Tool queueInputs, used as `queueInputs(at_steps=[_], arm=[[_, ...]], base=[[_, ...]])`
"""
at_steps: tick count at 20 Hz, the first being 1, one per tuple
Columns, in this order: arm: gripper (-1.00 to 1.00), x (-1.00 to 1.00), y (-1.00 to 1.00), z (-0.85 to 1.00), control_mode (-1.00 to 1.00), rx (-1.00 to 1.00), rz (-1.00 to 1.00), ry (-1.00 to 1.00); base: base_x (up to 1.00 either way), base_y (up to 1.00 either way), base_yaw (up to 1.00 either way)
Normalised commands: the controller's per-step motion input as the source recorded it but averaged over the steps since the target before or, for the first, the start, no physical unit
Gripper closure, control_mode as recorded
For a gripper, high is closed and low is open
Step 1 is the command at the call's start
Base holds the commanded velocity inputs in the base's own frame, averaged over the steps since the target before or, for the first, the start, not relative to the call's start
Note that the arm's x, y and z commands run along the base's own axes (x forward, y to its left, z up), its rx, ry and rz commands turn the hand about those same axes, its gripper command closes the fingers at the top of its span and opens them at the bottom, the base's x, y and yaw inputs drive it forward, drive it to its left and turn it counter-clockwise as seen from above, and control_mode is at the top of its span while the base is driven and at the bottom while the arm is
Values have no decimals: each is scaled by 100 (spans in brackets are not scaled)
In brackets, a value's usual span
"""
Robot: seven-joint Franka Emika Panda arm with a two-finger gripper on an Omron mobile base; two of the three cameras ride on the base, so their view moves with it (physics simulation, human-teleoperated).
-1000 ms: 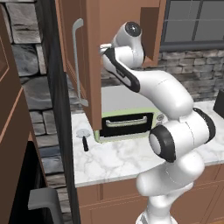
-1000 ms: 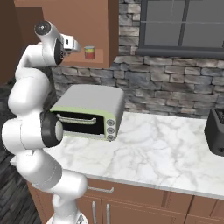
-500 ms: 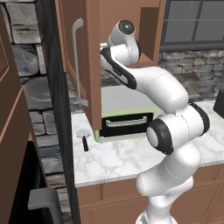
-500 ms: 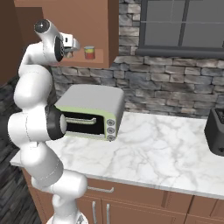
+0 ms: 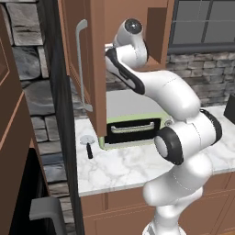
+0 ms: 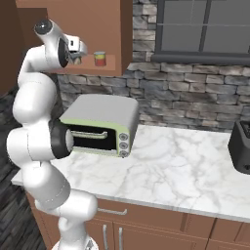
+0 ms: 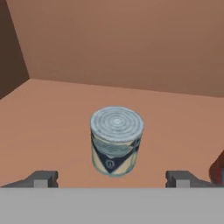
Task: Restock the canned food cabinet by taking the new fresh canned food from the counter and placing it in the cabinet. Then, take the old canned food from the cabinet and place it on the counter.
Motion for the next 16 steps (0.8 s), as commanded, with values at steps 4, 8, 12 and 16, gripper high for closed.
queueInputs(at_steps=[4,8,12,16], arm=[[-100,-87,-39,10,-100,4,-3,-15],[-100,-52,-39,36,-100,9,-8,-18],[-100,-13,-62,13,-100,3,-21,-3],[-100,8,-40,0,-100,0,-24,0]], base=[[0,0,0],[0,0,0],[0,0,0],[0,0,0]])
